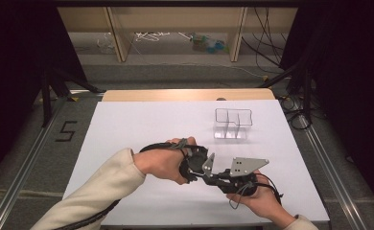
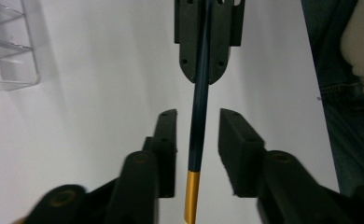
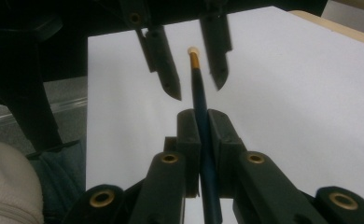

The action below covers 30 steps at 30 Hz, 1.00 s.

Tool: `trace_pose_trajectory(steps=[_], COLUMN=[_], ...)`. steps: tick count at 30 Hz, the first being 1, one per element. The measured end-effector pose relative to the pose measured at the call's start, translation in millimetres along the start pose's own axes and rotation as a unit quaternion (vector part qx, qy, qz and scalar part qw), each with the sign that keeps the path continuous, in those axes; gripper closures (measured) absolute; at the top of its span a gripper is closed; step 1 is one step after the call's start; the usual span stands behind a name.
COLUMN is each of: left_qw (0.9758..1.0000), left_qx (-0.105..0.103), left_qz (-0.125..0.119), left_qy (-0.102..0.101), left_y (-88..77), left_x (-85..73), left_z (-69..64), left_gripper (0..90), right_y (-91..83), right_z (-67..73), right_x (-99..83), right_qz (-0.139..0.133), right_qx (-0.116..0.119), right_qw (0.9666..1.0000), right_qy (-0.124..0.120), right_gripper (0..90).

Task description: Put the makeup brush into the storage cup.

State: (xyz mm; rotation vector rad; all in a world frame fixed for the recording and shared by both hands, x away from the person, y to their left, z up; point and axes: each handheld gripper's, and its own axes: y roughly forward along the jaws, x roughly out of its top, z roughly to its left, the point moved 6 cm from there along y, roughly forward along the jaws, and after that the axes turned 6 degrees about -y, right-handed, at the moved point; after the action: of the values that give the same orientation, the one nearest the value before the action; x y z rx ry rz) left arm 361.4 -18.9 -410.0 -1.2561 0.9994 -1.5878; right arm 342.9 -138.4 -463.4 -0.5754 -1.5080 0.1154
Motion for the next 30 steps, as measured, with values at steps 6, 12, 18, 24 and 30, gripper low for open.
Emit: trace_pose_trajectory(steps=[6, 12, 18, 24, 30], left_qw=[0.9953, 0.9766, 0.9378, 0.8885, 0.8326], left_qx=[0.037, 0.073, 0.082, 0.067, 0.03], left_qz=[-0.077, -0.168, -0.272, -0.337, -0.39], left_qy=[-0.045, -0.112, -0.199, -0.304, -0.392], left_y=[-13.4, -24.3, -16.9, -0.8, 15.4], left_x=[-10.5, -35.4, -58.3, -83.0, -91.7], left_z=[6.7, 14.1, 12.4, 8.7, 9.4], left_gripper=[34.6, 22.1, 17.5, 16.9, 18.0], right_y=[-4.7, -10.1, -13.2, -18.2, -22.0], right_z=[-4.3, -11.5, -16.9, -21.4, -26.6], right_x=[-0.5, 0.4, 2.2, 3.0, 6.4], right_qz=[0.007, 0.0, -0.016, -0.013, -0.028], right_qx=[-0.006, -0.028, -0.043, -0.055, -0.07], right_qw=[0.9999, 0.9995, 0.9987, 0.998, 0.9964], right_qy=[0.004, 0.012, 0.022, 0.03, 0.039], right_gripper=[84.8, 84.8, 84.8, 84.8, 84.8])
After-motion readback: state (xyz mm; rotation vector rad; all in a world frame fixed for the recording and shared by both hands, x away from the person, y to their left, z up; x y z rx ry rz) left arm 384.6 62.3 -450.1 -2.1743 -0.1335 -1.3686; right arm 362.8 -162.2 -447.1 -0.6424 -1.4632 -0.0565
